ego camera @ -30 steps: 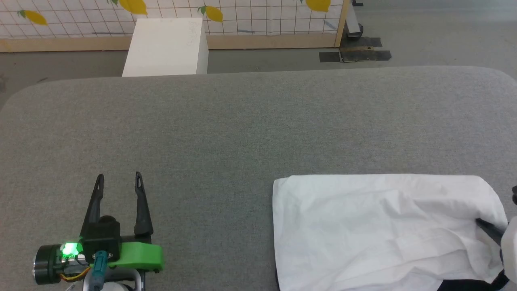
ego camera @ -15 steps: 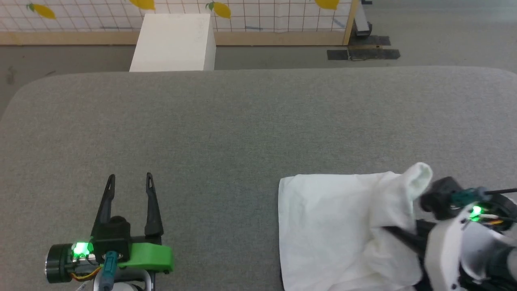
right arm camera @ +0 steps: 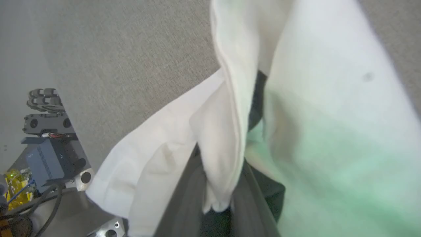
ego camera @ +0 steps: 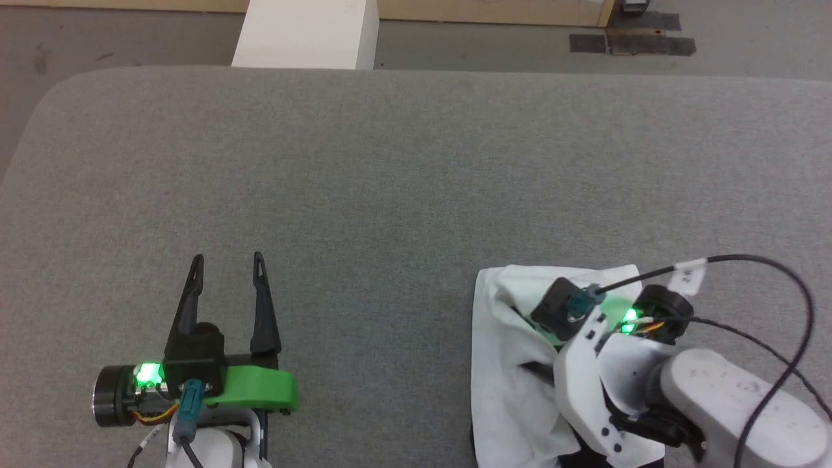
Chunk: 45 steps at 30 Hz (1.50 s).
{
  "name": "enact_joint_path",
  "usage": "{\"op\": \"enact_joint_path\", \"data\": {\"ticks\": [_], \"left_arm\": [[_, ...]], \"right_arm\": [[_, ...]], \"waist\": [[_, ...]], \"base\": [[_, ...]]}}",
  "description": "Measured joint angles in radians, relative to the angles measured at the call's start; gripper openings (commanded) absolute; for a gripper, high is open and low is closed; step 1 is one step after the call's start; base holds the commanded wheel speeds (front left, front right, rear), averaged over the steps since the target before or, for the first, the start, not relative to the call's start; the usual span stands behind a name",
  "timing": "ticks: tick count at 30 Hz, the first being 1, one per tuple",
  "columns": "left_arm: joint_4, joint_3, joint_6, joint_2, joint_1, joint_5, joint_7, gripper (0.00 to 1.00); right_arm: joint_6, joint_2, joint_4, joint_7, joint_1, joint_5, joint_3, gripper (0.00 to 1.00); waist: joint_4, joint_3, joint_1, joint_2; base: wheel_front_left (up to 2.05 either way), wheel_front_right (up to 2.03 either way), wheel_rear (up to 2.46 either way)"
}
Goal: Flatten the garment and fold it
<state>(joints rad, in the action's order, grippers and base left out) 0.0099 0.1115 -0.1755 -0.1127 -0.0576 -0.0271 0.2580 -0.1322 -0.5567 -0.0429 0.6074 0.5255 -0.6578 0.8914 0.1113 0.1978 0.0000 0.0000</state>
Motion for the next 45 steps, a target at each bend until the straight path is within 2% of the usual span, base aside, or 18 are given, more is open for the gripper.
{"op": "enact_joint_path", "data": {"ticks": [3,5,6,7,8,9,11,14,18,21,24,28,33,35,37,41,45], "left_arm": [[0.011,-0.005,0.007,0.007,-0.007,0.000,0.000,1.00],[0.014,-0.006,0.008,0.009,-0.008,0.000,0.000,1.00],[0.016,-0.007,0.008,0.009,-0.008,0.000,0.000,1.00],[0.018,-0.010,0.008,0.009,-0.008,0.000,0.000,1.00],[0.022,-0.014,0.008,0.009,-0.008,0.000,0.000,1.00],[0.025,-0.020,0.008,0.008,-0.007,0.000,0.000,1.00],[0.031,-0.029,0.008,0.007,-0.004,0.000,0.000,1.00],[0.034,-0.040,0.009,0.005,0.007,0.000,0.000,1.00],[0.031,-0.051,0.009,0.000,0.033,0.000,0.000,1.00],[0.023,-0.054,0.013,-0.001,0.037,0.000,0.000,1.00],[0.015,-0.054,0.016,-0.001,0.037,0.002,0.000,1.00],[0.005,-0.058,0.017,-0.001,0.041,0.001,0.000,1.00],[-0.011,-0.065,0.022,-0.001,0.059,0.001,0.000,1.00],[-0.018,-0.068,0.024,-0.001,0.062,0.001,0.000,1.00],[-0.021,-0.071,0.024,-0.001,0.066,0.001,0.000,1.00],[-0.024,-0.072,0.028,-0.001,0.067,0.001,0.000,1.00],[-0.021,-0.068,0.035,0.004,0.066,0.001,0.000,1.00]], "right_arm": [[0.000,0.042,-0.137,-0.039,0.033,-0.012,0.080,0.00],[-0.001,0.047,-0.172,-0.070,0.058,-0.012,0.109,0.00],[-0.001,0.049,-0.184,-0.090,0.069,-0.015,0.122,0.05],[-0.001,0.050,-0.192,-0.110,0.072,-0.021,0.127,0.29],[-0.001,0.048,-0.196,-0.134,0.073,-0.026,0.134,0.96],[-0.001,0.043,-0.193,-0.161,0.074,-0.027,0.142,1.00],[-0.001,0.025,-0.175,-0.211,0.075,-0.028,0.140,1.00],[0.000,-0.022,-0.110,-0.306,0.074,-0.028,0.081,1.00],[0.000,-0.069,-0.033,-0.413,0.061,-0.001,-0.078,1.00],[0.000,-0.063,-0.020,-0.509,0.013,0.069,-0.245,1.00],[0.000,-0.018,-0.022,-0.611,-0.061,0.173,-0.422,1.00],[0.000,0.087,-0.030,-0.743,-0.192,0.319,-0.645,1.00],[0.000,0.236,-0.028,-0.830,-0.378,0.419,-0.841,1.00],[0.000,0.268,-0.029,-0.834,-0.435,0.424,-0.853,1.00],[0.000,0.273,-0.032,-0.819,-0.463,0.425,-0.831,1.00],[0.000,0.226,-0.069,-0.618,-0.453,0.356,-0.720,1.00],[0.000,0.137,-0.111,-0.322,-0.376,0.216,-0.571,1.00]], "waist": [[0.011,0.019,0.0000,0.0000],[0.015,0.022,0.0000,0.0000],[0.016,0.021,0.0000,0.0000],[0.016,0.018,0.0000,0.0000],[0.016,0.014,0.0000,0.0000],[0.015,0.009,0.0000,0.0000],[0.011,-0.004,0.0001,0.0000],[-0.003,-0.032,0.0000,0.0000],[-0.034,-0.061,0.0000,0.0000],[-0.059,-0.077,0.0001,0.0000],[-0.081,-0.092,0.0000,0.0000],[-0.100,-0.113,0.0000,0.0000],[-0.110,-0.131,0.0000,0.0000],[-0.109,-0.133,0.0000,0.0000],[-0.108,-0.130,0.0000,0.0000],[-0.101,-0.122,0.0000,0.0000],[-0.086,-0.111,0.0000,0.0000]], "base": [[0.00,0.00,0.00],[0.00,0.00,0.00],[0.00,0.00,0.00],[0.00,0.00,0.00],[0.00,0.00,0.00],[0.00,0.00,0.00],[0.00,0.00,0.00],[0.00,0.00,0.00],[0.00,0.00,0.00],[0.00,0.00,0.00],[0.00,0.00,0.00],[0.00,0.00,0.00],[0.00,0.00,0.00],[0.00,0.00,0.00],[0.00,0.00,0.00],[0.00,0.00,0.00],[0.00,0.00,0.00]]}}
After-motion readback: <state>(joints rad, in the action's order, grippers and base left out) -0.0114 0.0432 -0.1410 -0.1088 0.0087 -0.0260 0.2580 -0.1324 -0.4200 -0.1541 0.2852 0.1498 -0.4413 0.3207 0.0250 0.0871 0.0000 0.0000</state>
